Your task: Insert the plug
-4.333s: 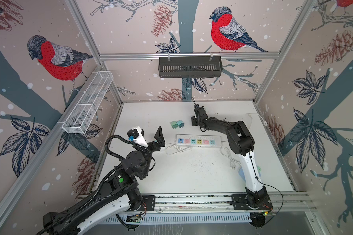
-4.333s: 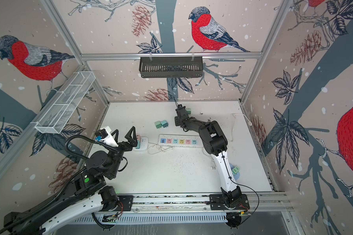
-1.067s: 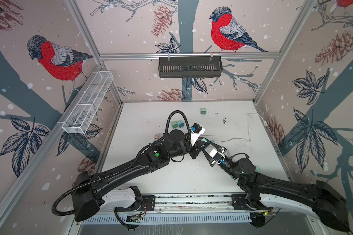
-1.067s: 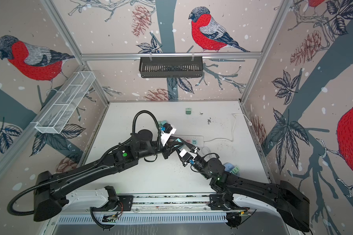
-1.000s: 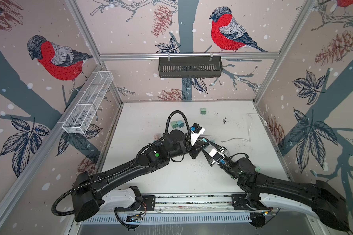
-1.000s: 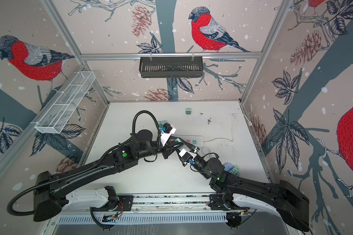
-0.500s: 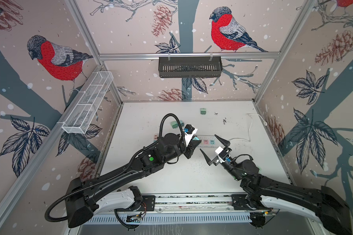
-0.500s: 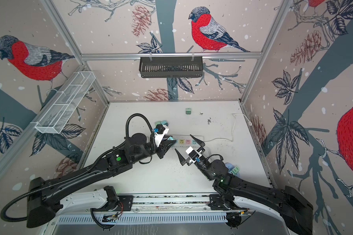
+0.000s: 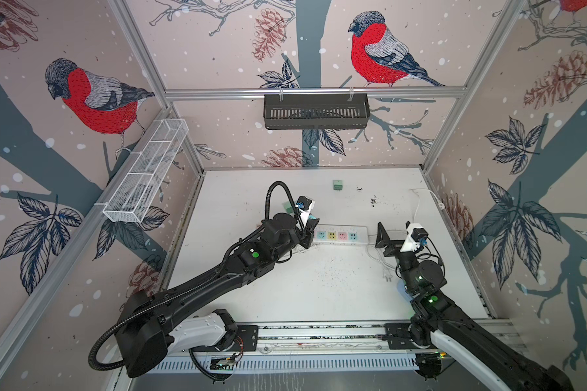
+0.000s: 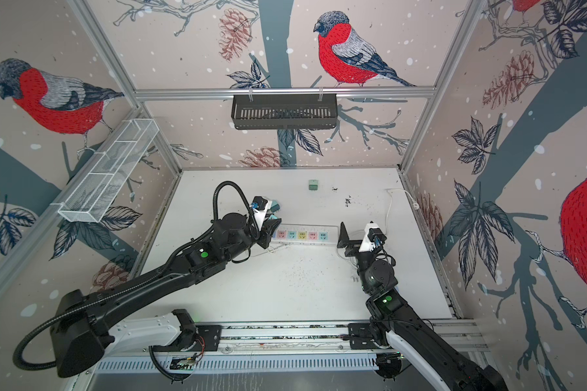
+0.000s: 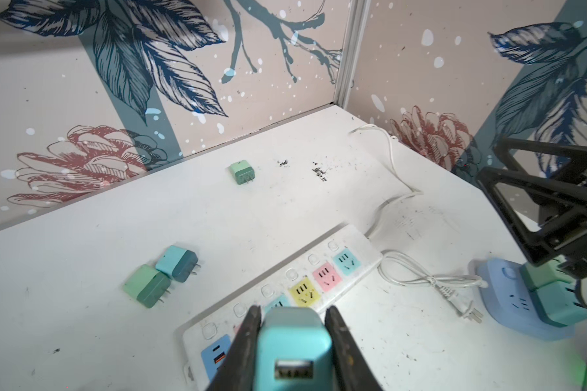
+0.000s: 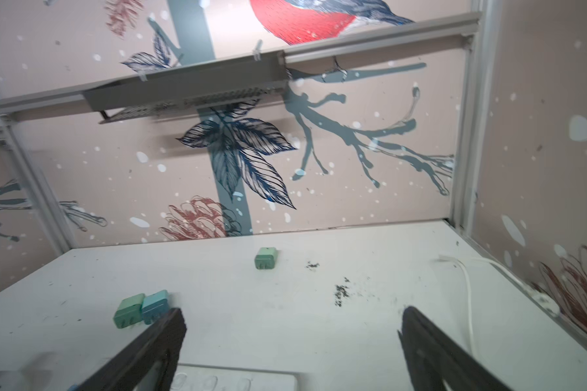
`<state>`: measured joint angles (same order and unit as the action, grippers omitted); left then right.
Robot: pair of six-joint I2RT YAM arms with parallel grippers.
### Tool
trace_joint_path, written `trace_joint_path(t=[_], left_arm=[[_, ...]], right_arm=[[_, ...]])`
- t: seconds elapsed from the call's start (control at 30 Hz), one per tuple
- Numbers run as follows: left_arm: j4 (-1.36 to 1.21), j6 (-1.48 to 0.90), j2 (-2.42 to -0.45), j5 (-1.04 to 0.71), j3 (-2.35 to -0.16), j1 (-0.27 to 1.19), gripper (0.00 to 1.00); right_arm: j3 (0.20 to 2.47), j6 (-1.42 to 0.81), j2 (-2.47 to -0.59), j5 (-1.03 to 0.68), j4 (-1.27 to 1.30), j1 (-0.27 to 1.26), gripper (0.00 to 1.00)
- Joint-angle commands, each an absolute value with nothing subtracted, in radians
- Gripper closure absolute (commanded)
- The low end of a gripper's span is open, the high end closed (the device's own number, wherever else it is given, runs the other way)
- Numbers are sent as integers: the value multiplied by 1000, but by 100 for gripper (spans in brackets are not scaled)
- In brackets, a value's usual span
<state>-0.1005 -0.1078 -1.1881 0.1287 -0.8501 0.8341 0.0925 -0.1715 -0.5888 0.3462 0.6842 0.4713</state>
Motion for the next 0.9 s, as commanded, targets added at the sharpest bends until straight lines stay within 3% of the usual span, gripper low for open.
trace_joint_path(t=[0.0,0.23,0.4,0.53,0.87], left_arm=[[-180,-100,-1232,99,-862,819,100],[-149,41,-1362,-13,-923,819,100],[-111,196,-1478,-63,-990,819,100],[48,275,-1626,-113,-1168,819,100],[195,460,-1887,-252,-1445,819,100]], right_arm=[[83,-313,-605,263,662,392,0],[129,-397,-730,331,626,301,0],[139,-365,-880,203,726,293,0],[175,-363,-965,189,721,295,0],[152,-373,-974,213,760,298,0]])
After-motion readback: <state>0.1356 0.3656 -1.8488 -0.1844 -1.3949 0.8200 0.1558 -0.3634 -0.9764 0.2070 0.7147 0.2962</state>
